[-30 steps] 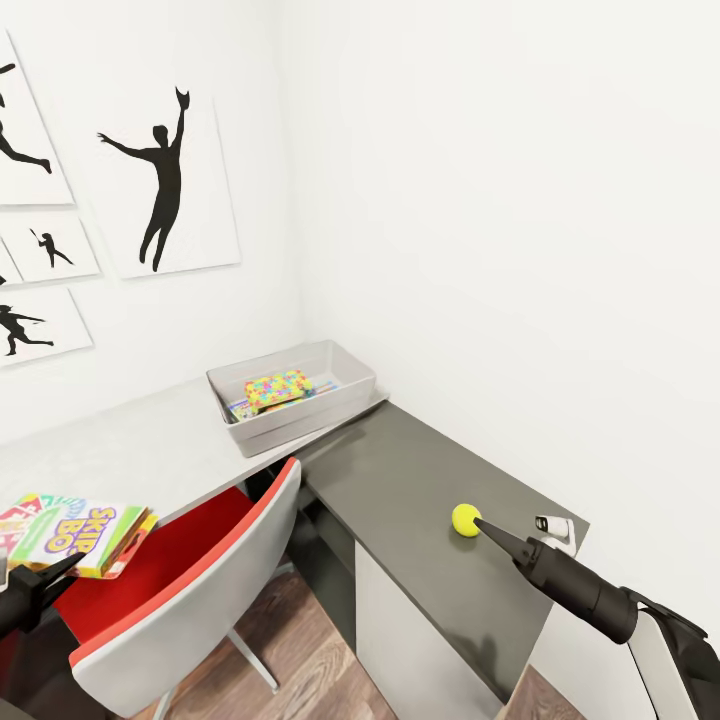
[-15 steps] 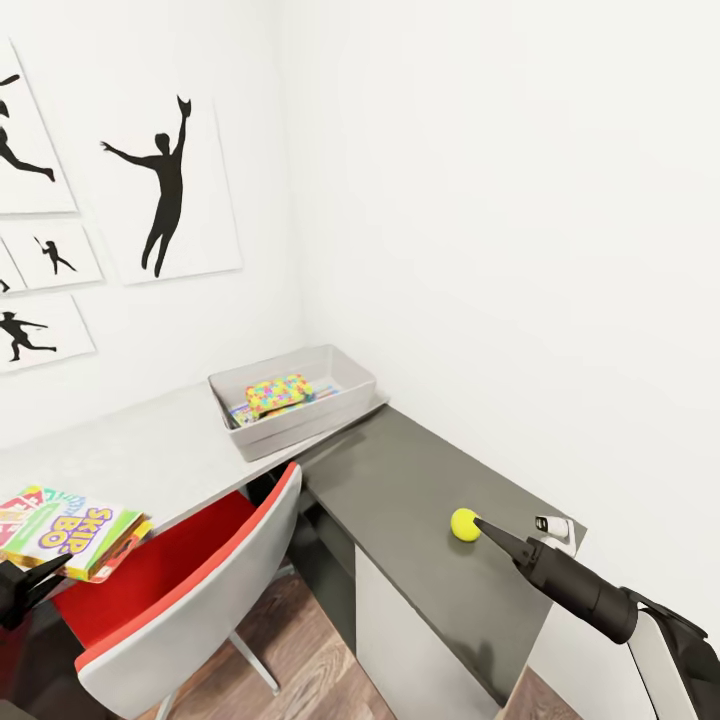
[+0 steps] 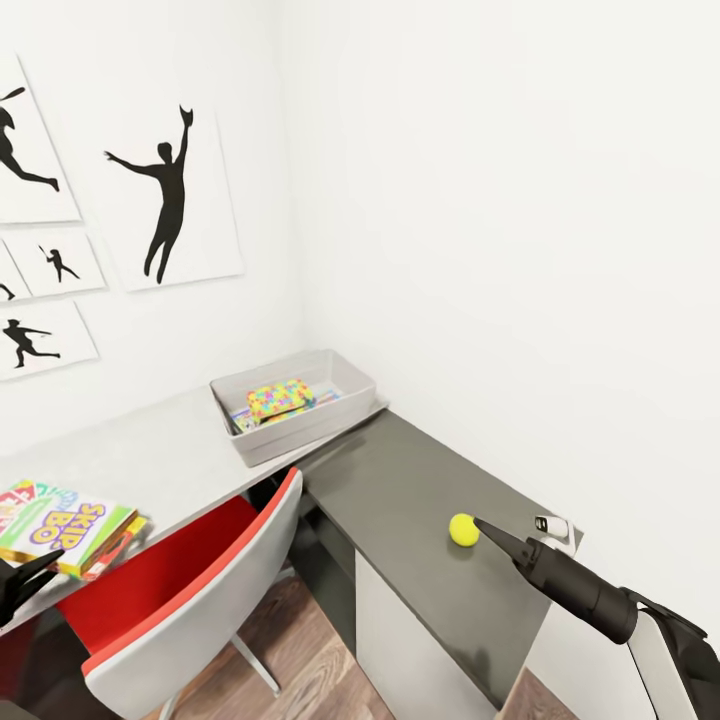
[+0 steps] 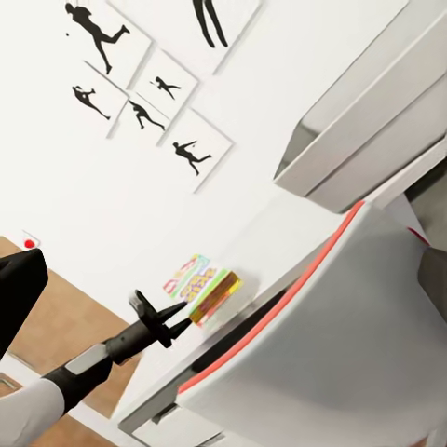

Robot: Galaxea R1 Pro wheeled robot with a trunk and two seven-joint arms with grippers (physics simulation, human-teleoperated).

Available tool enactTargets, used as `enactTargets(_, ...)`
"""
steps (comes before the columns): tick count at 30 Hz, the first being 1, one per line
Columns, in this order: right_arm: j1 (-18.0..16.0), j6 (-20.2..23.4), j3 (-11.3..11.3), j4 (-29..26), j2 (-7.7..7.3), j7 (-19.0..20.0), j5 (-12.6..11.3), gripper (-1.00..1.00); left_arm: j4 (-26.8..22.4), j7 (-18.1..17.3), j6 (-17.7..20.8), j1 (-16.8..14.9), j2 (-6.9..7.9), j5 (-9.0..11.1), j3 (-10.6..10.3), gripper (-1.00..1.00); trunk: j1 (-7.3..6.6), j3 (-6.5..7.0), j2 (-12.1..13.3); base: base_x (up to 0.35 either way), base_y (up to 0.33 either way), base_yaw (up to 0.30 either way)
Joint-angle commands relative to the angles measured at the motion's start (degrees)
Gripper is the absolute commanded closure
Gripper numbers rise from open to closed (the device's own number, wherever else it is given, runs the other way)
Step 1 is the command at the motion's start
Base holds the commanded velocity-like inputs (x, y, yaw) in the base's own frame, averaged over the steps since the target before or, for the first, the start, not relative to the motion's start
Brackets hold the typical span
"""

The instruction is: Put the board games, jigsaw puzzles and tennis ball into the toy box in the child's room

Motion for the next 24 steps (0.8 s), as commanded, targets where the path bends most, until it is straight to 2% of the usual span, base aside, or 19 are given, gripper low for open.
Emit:
enactTargets(1, -0.04, 0.35, -0.02, 0.0, 0.01, 0.03, -0.2, -1.0, -0.45, -0.4, 0.38, -0.06, 0.0, -0.35, 0.05, 1.0, -0.22, 0.12, 0.38, 0.0, 0.0, 0.0)
enactTargets(8, -0.04, 0.35, -0.02, 0.03, 0.43, 0.11, -0.13, -1.0, -2.88, -2.68, 2.65, -0.06, 0.14, -0.41, -0.29, 1.0, -1.76, 1.38, 3.18, 0.0, 0.0, 0.0)
enactTargets(12, -0.04, 0.35, -0.02, 0.01, 0.75, 0.12, -0.02, -1.0, -4.34, -5.73, 3.15, -0.06, 0.78, -0.51, -1.05, 1.0, -2.64, 2.1, 4.79, 0.0, 0.0, 0.0)
enactTargets(13, -0.04, 0.35, -0.02, 0.01, 0.78, 0.12, -0.01, -1.0, -4.89, -7.08, 3.52, -0.04, 1.05, -0.56, -2.1, 1.0, -2.86, 2.28, 5.19, 0.0, 0.0, 0.0)
enactTargets(16, -0.04, 0.35, -0.06, 0.01, 0.83, 0.11, 0.0, -1.0, -8.61, -14.35, 4.41, 0.0, 3.19, -0.59, -10.2, 1.0, -3.52, 2.82, 6.39, 0.0, 0.0, 0.0)
enactTargets(17, -0.04, 0.35, -0.07, 0.0, 0.83, 0.11, 0.02, -1.0, -9.02, -15.62, 4.44, 0.01, 3.56, -0.61, -11.65, 1.0, -3.74, 3.0, 6.79, 0.0, 0.0, 0.0)
enactTargets(19, -0.04, 0.34, -0.09, 0.04, 0.84, 0.11, 0.06, -1.0, -10.02, -20.92, 4.41, 0.02, 4.96, -0.8, -16.71, 1.0, -4.18, 3.35, 7.6, 0.0, 0.0, 0.0)
enactTargets(22, -0.04, 0.29, -0.11, 0.1, 0.84, 0.06, 0.16, -1.0, -10.59, -25.7, 4.19, 0.03, 6.51, -0.88, -19.84, 1.0, -4.84, 3.89, 8.8, 0.0, 0.0, 0.0)
enactTargets(24, -0.04, 0.28, -0.09, 0.14, 0.84, 0.05, 0.21, -1.0, -10.78, -28.44, 4.03, 0.03, 7.58, -0.91, -21.03, 1.0, -5.28, 4.25, 9.6, 0.0, 0.0, 0.0)
